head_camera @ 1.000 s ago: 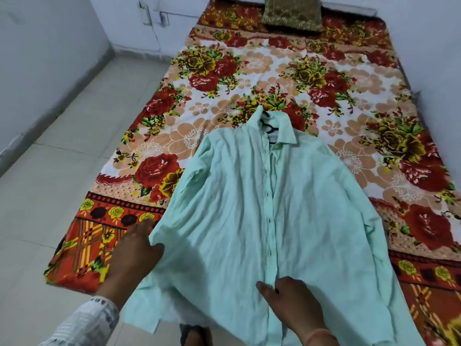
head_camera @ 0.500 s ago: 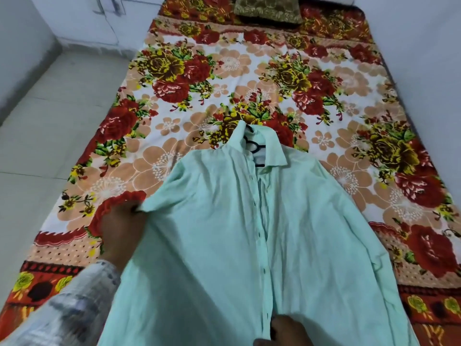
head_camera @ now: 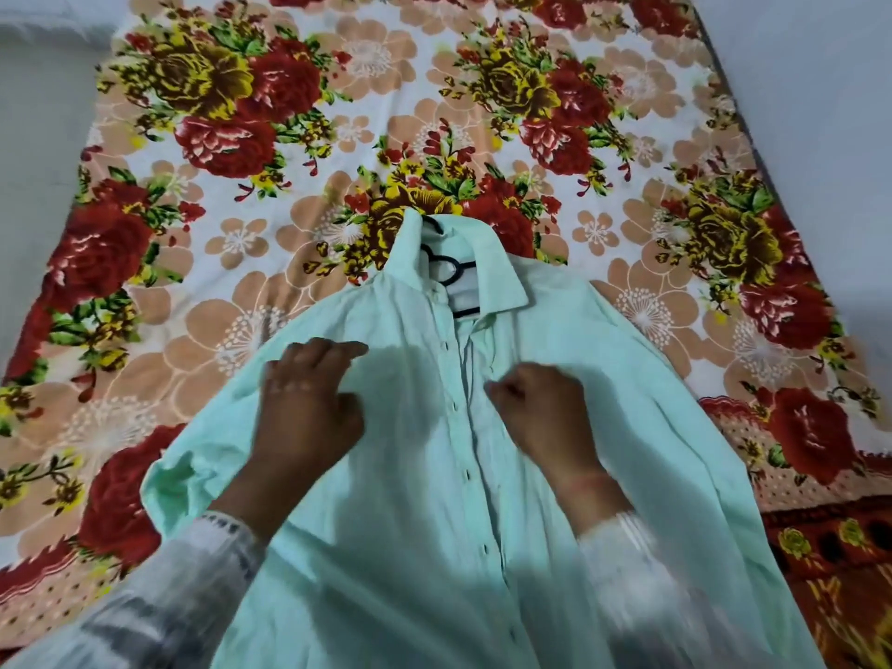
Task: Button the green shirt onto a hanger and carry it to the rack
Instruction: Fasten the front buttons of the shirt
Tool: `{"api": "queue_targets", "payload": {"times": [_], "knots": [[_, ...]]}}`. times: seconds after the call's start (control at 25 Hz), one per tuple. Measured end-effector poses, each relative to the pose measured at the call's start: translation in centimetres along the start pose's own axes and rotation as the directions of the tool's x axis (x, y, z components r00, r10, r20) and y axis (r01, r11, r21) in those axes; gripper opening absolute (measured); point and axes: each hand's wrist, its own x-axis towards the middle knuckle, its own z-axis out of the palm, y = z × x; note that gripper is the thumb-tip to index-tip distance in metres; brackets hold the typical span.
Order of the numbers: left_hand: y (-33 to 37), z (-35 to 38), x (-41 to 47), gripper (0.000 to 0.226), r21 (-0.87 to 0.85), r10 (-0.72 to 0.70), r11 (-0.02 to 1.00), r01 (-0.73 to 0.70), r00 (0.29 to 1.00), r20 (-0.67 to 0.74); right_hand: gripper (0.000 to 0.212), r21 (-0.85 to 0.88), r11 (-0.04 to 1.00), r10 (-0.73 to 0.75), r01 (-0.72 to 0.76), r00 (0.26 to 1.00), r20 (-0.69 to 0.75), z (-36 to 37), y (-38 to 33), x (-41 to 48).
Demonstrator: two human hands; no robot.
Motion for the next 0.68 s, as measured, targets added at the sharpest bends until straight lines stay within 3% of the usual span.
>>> {"api": "queue_targets", "payload": {"times": [0.12, 0.24, 0.32, 0.36, 0.4, 0.44, 0.56, 0.68], "knots": [[4.0, 3.7, 2.1, 0.039, -0.343, -0.057, 0.934, 0.095, 0.991, 0.121, 0.060, 0.074, 0.990, 0.116, -0.116, 0.993, 0.004, 2.5, -2.9, 5.9], [5.2, 6.6, 3.2, 0.041, -0.383, -0.125, 0.898, 0.218, 0.959, 0.253, 0.040, 0.047, 0.975, 0.212, -0.219, 0.970, 0.120, 3.6, -3.6, 9.1], [4.7, 7.6, 3.8, 0.042, -0.367, -0.192, 0.880, 0.302, 0.932, 0.307, 0.031, 0.307, 0.921, 0.197, -0.241, 0.966, 0.167, 3.7, -4.1, 10.2], [4.3, 7.9, 4.1, 0.040, -0.367, -0.218, 0.871, 0.328, 0.925, 0.310, 0.029, 0.491, 0.832, 0.183, -0.257, 0.964, 0.194, 3.7, -4.5, 10.3], [4.1, 8.0, 4.2, 0.038, -0.366, -0.231, 0.866, 0.340, 0.922, 0.310, 0.027, 0.601, 0.757, 0.162, -0.257, 0.964, 0.210, 3.7, -4.6, 10.3], [4.0, 8.2, 4.3, 0.037, -0.362, -0.232, 0.867, 0.341, 0.921, 0.312, 0.022, 0.619, 0.750, 0.144, -0.231, 0.971, 0.189, 3.9, -4.4, 10.1], [4.6, 8.2, 4.1, 0.031, -0.353, -0.212, 0.880, 0.317, 0.928, 0.306, 0.011, 0.352, 0.930, 0.111, -0.103, 0.994, 0.000, 4.3, -2.4, 7.8], [5.7, 8.2, 3.4, 0.021, -0.356, -0.185, 0.886, 0.296, 0.932, 0.313, 0.007, 0.197, 0.980, 0.056, -0.031, 0.991, -0.123, 3.6, -0.5, 3.4]]}}
